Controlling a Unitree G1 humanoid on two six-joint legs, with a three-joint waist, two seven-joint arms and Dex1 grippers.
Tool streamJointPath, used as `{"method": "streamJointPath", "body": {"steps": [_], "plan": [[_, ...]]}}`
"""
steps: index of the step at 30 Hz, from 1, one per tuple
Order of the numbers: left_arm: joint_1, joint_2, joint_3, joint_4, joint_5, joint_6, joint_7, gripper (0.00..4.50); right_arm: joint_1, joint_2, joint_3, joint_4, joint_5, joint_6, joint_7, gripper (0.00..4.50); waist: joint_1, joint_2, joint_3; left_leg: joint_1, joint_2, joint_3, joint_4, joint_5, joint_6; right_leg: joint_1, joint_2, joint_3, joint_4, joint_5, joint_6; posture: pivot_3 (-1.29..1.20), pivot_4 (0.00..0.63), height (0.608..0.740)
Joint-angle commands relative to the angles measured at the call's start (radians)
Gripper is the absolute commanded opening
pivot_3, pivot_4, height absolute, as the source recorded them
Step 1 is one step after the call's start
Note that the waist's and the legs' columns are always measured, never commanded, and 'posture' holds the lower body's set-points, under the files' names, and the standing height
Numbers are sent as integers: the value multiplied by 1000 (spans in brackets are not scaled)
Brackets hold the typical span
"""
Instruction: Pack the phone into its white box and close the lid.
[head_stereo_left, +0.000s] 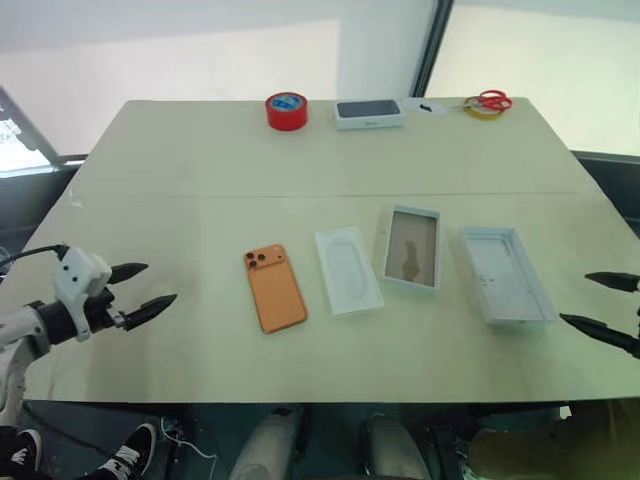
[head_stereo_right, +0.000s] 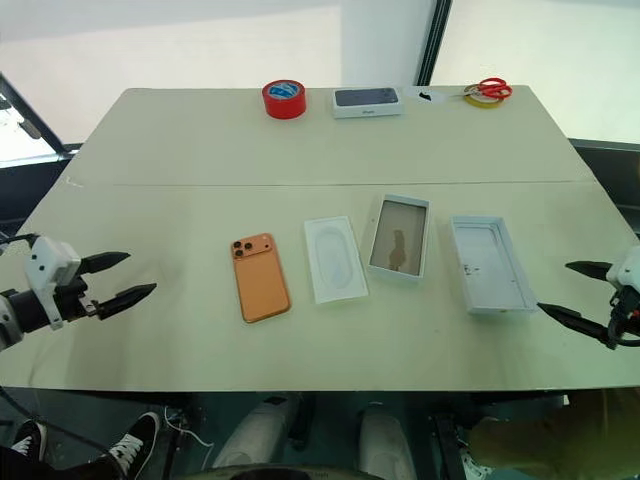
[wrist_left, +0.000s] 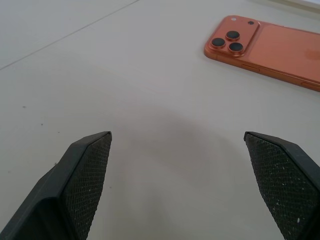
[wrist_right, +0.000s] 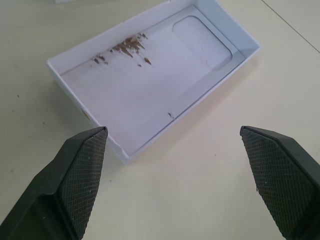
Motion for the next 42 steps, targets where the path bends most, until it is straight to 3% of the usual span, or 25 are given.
{"method": "streamJointPath", "body": {"steps": [1,26,31,35,42], "plan": [[-11,-10,22,-39,-13,-23,15,4459,-12,-21,-22,25,5,-15,0,4436,0,0,0,0,0,0,0,0,0,0,0,0,0,0,0,0,150,740],[-114,-52,-69,-141,52,38,149,4459,-109,6,53,-78,25,51,-40,4436,-8,0,0,0,0,0,0,0,0,0,0,0,0,0,0,0,150,740],[-160,-89,-118,-239,-7,186,200,4459,-148,38,109,-247,43,104,-77,4436,-17,1,0,0,0,0,0,0,0,0,0,0,0,0,1,0,150,740],[-215,-140,-208,-340,-82,417,276,4459,-219,70,204,-404,39,148,-111,4436,-15,1,0,0,0,0,1,0,0,0,1,0,1,0,1,0,150,740],[-374,-349,-241,-363,-281,841,500,4459,-321,111,371,-496,-12,117,-105,4436,4,-1,1,0,0,-1,4,0,0,1,1,-1,1,2,5,0,150,740]]}}
